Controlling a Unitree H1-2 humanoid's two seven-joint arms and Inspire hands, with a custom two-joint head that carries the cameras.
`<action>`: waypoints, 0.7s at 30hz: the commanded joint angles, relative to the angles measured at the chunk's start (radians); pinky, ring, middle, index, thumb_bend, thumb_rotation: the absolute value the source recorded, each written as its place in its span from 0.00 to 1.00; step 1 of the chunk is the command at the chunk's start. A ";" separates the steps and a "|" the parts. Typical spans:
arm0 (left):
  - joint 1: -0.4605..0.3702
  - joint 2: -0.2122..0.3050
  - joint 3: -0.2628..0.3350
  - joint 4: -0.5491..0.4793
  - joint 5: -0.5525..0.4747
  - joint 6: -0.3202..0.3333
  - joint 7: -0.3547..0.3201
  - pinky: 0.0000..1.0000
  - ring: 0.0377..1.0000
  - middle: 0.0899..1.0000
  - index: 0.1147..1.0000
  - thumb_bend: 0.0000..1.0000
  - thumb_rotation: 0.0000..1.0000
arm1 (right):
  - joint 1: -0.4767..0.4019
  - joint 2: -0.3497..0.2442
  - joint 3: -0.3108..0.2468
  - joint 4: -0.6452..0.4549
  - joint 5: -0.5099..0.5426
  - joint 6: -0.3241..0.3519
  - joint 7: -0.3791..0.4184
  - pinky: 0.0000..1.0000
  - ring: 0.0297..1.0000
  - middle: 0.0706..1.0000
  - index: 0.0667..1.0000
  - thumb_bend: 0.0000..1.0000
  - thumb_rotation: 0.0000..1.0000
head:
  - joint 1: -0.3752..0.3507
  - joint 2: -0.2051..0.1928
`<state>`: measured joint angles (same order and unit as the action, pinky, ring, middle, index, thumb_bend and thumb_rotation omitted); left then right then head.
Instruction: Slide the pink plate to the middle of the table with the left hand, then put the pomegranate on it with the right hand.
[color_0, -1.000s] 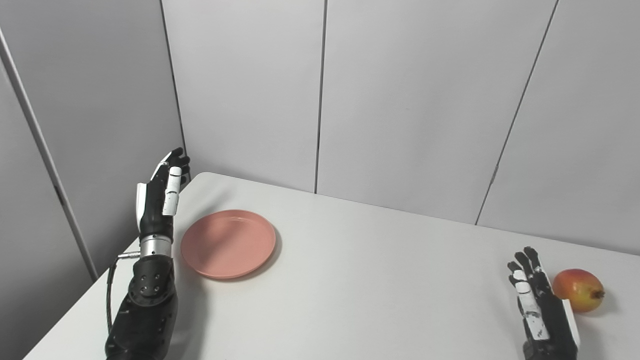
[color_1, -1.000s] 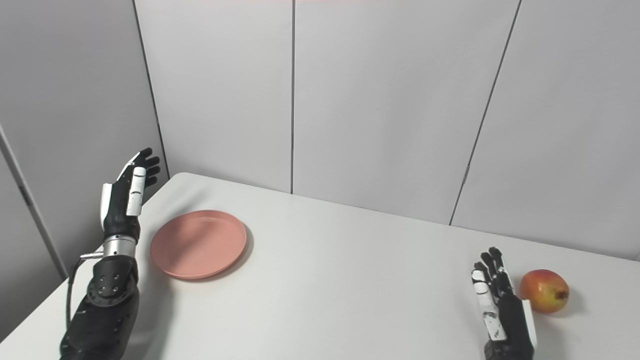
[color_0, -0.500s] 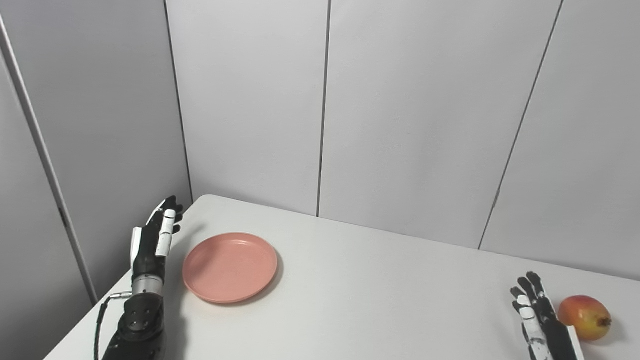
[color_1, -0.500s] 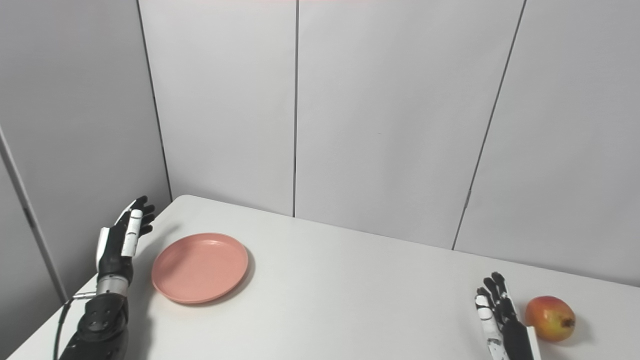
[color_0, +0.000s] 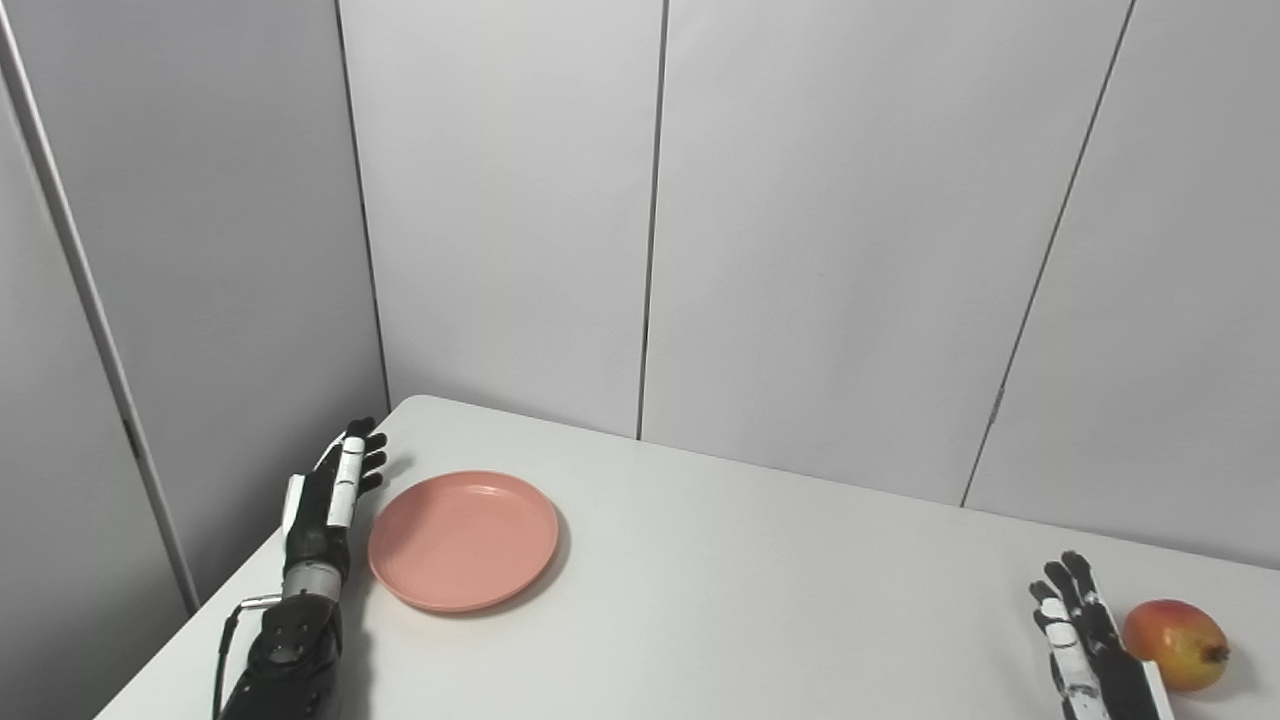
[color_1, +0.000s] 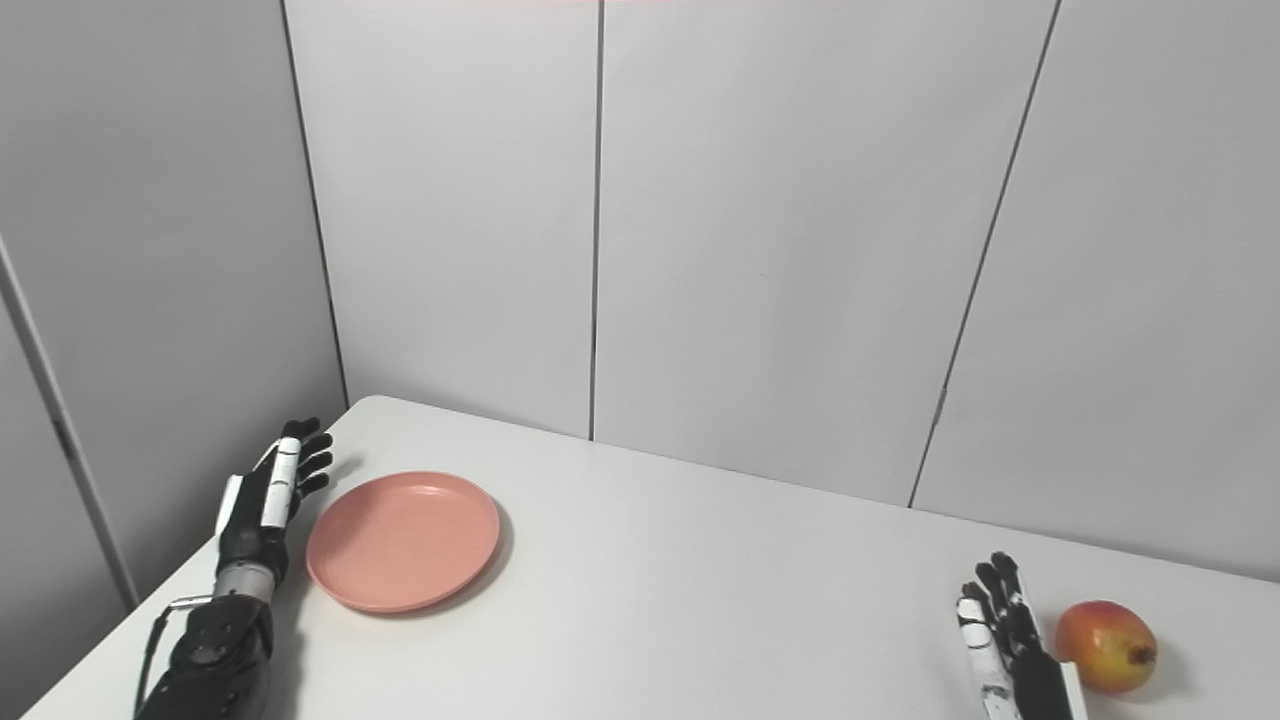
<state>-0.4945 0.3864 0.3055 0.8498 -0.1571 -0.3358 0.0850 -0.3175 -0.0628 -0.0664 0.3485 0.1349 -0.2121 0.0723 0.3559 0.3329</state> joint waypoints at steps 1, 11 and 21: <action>-0.045 0.011 -0.001 -0.010 -0.013 -0.032 -0.016 0.85 0.85 0.84 0.82 0.68 1.00 | 0.004 -0.001 -0.001 0.002 0.002 -0.018 0.007 0.98 0.94 0.95 0.96 0.34 0.73 | 0.001 0.002; -0.050 0.011 -0.002 0.022 -0.063 -0.005 -0.089 0.88 0.86 0.85 0.84 0.65 1.00 | 0.005 0.000 0.000 -0.004 0.000 -0.016 0.006 0.98 0.94 0.95 0.96 0.33 0.73 | -0.001 0.005; -0.065 0.026 -0.005 0.119 -0.091 -0.040 -0.175 0.83 0.85 0.84 0.82 0.65 1.00 | 0.003 0.000 -0.004 -0.004 0.010 -0.016 0.010 0.98 0.94 0.95 0.96 0.34 0.73 | 0.001 0.010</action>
<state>-0.5407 0.3990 0.3045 0.9487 -0.2389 -0.3446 -0.0575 -0.3157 -0.0628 -0.0666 0.3453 0.1373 -0.2120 0.0724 0.3559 0.3421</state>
